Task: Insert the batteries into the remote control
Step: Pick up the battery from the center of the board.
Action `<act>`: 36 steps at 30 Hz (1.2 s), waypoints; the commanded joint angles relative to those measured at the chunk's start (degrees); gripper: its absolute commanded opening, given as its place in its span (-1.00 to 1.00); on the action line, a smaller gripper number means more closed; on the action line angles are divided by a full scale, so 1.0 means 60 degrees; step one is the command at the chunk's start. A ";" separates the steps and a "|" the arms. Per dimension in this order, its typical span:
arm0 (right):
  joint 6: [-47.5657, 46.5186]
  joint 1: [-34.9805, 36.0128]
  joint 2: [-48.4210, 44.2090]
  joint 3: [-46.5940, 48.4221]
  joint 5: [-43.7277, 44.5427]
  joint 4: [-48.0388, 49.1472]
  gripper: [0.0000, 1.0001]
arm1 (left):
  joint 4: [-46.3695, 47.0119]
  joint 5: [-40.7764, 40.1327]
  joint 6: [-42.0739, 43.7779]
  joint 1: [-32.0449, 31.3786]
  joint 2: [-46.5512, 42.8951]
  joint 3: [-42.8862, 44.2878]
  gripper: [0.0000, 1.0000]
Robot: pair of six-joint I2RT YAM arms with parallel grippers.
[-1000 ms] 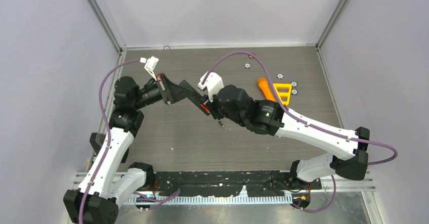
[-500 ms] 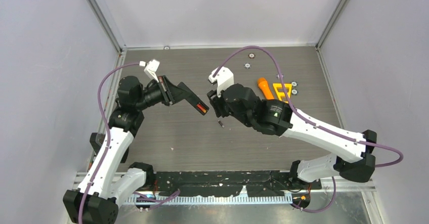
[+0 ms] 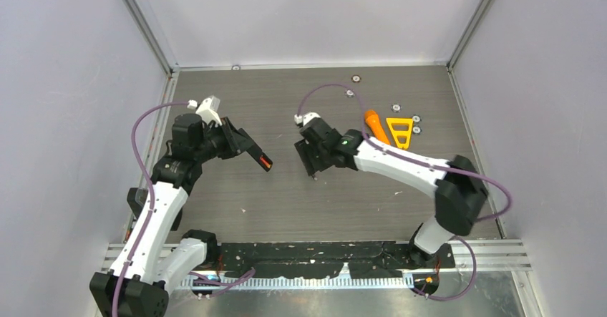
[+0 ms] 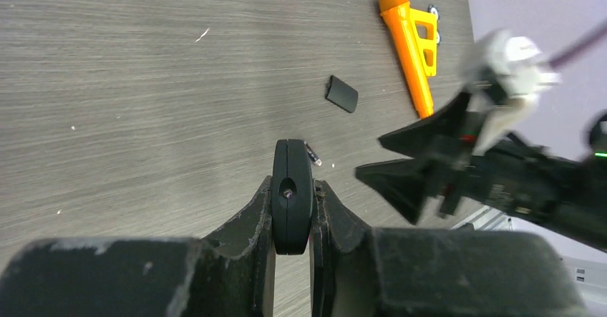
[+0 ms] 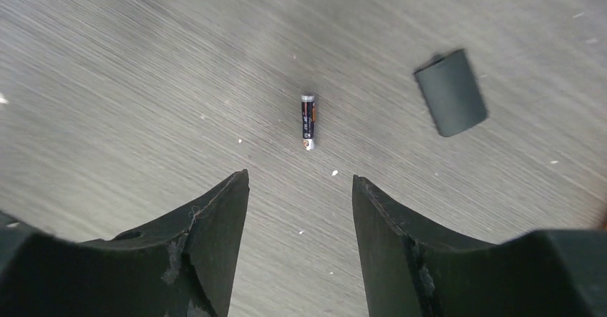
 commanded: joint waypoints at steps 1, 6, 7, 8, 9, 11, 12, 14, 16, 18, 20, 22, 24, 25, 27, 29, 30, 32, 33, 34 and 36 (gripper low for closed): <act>-0.0168 0.0065 0.1207 0.0354 -0.0278 -0.0036 0.22 | -0.0069 -0.0292 0.0247 0.0051 -0.0285 -0.0039 -1.00; -0.0334 0.0076 0.2407 0.0666 -0.0294 0.0202 0.07 | -0.0072 -0.0210 0.0214 0.0052 -0.0305 -0.0130 -1.00; -0.0347 0.0067 0.2507 0.0655 -0.0326 0.0249 0.03 | -0.0055 -0.0193 0.0198 0.0053 -0.0293 -0.0146 -1.00; -0.0346 0.0057 0.2732 0.0658 -0.0317 0.0265 -0.04 | -0.0040 -0.0167 0.0176 0.0055 -0.0300 -0.0161 -1.00; -0.0346 0.0050 0.2831 0.0672 -0.0354 0.0261 -0.06 | 0.0002 -0.0138 0.0171 0.0055 -0.0294 -0.0176 -1.00; -0.0331 0.0050 0.3087 0.0626 -0.0430 0.0353 -0.13 | 0.0060 -0.0073 0.0146 0.0055 -0.0286 -0.0177 -1.00; -0.0291 0.0054 0.3167 0.0592 -0.0435 0.0419 -0.14 | 0.0095 -0.0037 0.0138 0.0055 -0.0284 -0.0178 -1.00; -0.0262 0.0058 0.3241 0.0488 -0.0391 0.0588 -0.17 | 0.0143 0.0003 0.0119 0.0055 -0.0278 -0.0169 -1.00; -0.0259 0.0058 0.3335 0.0473 -0.0336 0.0668 -0.19 | 0.0178 0.0021 0.0123 0.0054 -0.0263 -0.0163 -1.00; -0.0260 0.0040 0.3434 0.0469 -0.0285 0.0728 -0.19 | 0.0197 0.0059 0.0110 0.0055 -0.0223 -0.0155 -1.00; -0.0238 -0.0032 0.3555 0.0484 -0.0356 0.0777 -0.22 | 0.0228 0.0094 0.0099 0.0055 -0.0203 -0.0148 -1.00; -0.0199 -0.0151 0.3621 0.0405 -0.0528 0.0856 -0.33 | 0.0279 0.0134 0.0059 0.0055 -0.0199 -0.0161 -1.00; -0.0198 -0.0235 0.3587 0.0165 -0.0743 0.0960 -0.57 | 0.0300 0.0171 0.0059 0.0053 -0.0194 -0.0163 -1.00; -0.0236 -0.0246 0.3467 0.0091 -0.0752 0.1069 -0.70 | 0.0312 0.0180 0.0047 0.0048 -0.0194 -0.0163 -1.00; -0.0360 -0.0249 0.3081 -0.0214 -0.0850 0.1373 -0.83 | 0.0310 0.0168 0.0071 0.0065 -0.0216 -0.0163 -1.00; -0.0538 -0.0242 0.2463 -0.0626 -0.1049 0.1841 -0.88 | 0.0213 0.0039 0.0138 0.0065 -0.0222 -0.0103 -1.00; -0.0611 -0.0229 0.2169 -0.0935 -0.1265 0.2296 -0.89 | 0.0118 -0.0061 0.0223 0.0066 -0.0247 -0.0049 -1.00; -0.0916 -0.0155 0.1194 -0.1470 -0.1579 0.3050 -0.89 | -0.0005 -0.0267 0.0319 0.0093 -0.0310 0.0056 -1.00; -0.1140 -0.0107 0.0496 -0.1649 -0.1617 0.3269 -0.89 | -0.0030 -0.0323 0.0363 0.0104 -0.0341 0.0113 -1.00; -0.1285 -0.0005 0.0167 -0.1952 -0.2008 0.3686 -0.89 | -0.0035 -0.0335 0.0393 0.0114 -0.0359 0.0163 -1.00; -0.1721 0.0162 -0.0783 -0.2324 -0.2411 0.4179 -0.89 | -0.0016 -0.0246 0.0431 0.0141 -0.0375 0.0247 -1.00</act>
